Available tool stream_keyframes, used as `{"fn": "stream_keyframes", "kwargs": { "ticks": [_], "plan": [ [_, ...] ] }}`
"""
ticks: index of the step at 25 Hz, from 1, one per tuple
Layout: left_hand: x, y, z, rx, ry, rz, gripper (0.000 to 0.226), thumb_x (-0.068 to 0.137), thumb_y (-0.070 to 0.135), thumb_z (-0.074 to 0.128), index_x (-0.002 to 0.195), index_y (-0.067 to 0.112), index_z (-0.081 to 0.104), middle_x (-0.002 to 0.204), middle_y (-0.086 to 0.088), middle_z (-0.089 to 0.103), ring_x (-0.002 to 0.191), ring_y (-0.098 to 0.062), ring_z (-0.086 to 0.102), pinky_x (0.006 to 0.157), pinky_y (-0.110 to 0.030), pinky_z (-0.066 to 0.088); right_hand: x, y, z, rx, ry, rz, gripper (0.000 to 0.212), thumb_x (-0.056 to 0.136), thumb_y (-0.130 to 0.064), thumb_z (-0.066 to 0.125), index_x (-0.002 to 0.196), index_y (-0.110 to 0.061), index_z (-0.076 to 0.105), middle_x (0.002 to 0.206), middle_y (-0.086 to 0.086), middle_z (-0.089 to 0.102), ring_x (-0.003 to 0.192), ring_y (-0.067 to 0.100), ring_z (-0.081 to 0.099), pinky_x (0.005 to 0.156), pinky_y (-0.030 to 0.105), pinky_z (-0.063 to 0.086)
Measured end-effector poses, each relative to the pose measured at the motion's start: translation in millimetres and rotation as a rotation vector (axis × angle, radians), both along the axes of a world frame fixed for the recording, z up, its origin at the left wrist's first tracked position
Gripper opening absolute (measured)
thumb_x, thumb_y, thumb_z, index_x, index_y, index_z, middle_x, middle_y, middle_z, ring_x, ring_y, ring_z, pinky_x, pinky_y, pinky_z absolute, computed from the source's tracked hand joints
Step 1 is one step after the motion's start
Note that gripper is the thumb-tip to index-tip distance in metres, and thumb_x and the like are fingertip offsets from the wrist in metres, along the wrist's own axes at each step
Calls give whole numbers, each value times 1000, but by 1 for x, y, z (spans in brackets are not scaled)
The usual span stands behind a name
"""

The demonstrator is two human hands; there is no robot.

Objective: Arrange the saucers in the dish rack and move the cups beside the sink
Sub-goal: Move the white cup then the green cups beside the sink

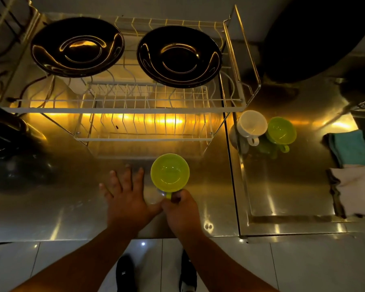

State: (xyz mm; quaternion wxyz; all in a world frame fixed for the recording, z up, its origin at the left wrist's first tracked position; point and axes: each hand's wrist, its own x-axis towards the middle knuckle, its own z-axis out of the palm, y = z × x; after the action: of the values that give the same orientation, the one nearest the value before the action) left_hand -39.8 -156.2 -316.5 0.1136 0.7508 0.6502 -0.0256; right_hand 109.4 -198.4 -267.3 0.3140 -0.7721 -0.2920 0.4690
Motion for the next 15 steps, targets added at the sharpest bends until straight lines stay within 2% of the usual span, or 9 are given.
{"fn": "stream_keyframes", "kwargs": {
  "ticks": [2,4,6,8,10,12,15],
  "plan": [
    [1,-1,1,20,-1,4,123,67,103,33,161,24,24,170,-17,20,155,-52,7,117,-75,4,7,0,2,8,6,10,14,82,-23,71,71,-21,61,62,-8,60,54,-2,53,51,12,42],
    [2,-2,3,25,3,13,123,68,103,34,161,24,26,170,-16,21,155,-51,7,117,-75,5,16,1,5,2,34,14,21,86,-28,68,70,-15,66,59,-4,61,52,1,51,53,22,44],
    [3,-2,5,24,26,9,122,68,103,31,162,24,25,171,-16,19,155,-50,5,117,-74,5,24,3,10,13,35,37,29,90,-33,64,67,-16,68,56,-5,61,50,0,52,53,24,44],
    [4,-3,6,17,56,12,123,68,103,29,163,25,23,171,-16,16,156,-50,4,117,-74,5,34,1,14,37,74,2,30,92,-32,63,68,-16,68,60,0,64,55,7,58,58,32,49],
    [2,-2,9,-16,60,41,124,66,103,29,163,26,18,172,-15,12,156,-48,-1,118,-72,2,49,-5,18,58,135,-58,28,94,-30,62,76,-10,67,73,14,69,66,19,62,65,40,53],
    [7,0,15,-44,33,23,123,67,101,30,164,25,17,172,-16,13,157,-44,0,121,-69,2,72,-16,21,80,123,-77,29,96,-29,60,82,-5,66,80,22,68,70,25,62,67,40,52],
    [40,3,26,6,-47,-197,112,71,93,42,160,26,33,169,-10,27,157,-36,17,122,-67,13,118,-35,24,65,12,-116,27,97,-32,57,80,-13,67,77,15,67,72,24,64,70,37,51]
  ]
}}
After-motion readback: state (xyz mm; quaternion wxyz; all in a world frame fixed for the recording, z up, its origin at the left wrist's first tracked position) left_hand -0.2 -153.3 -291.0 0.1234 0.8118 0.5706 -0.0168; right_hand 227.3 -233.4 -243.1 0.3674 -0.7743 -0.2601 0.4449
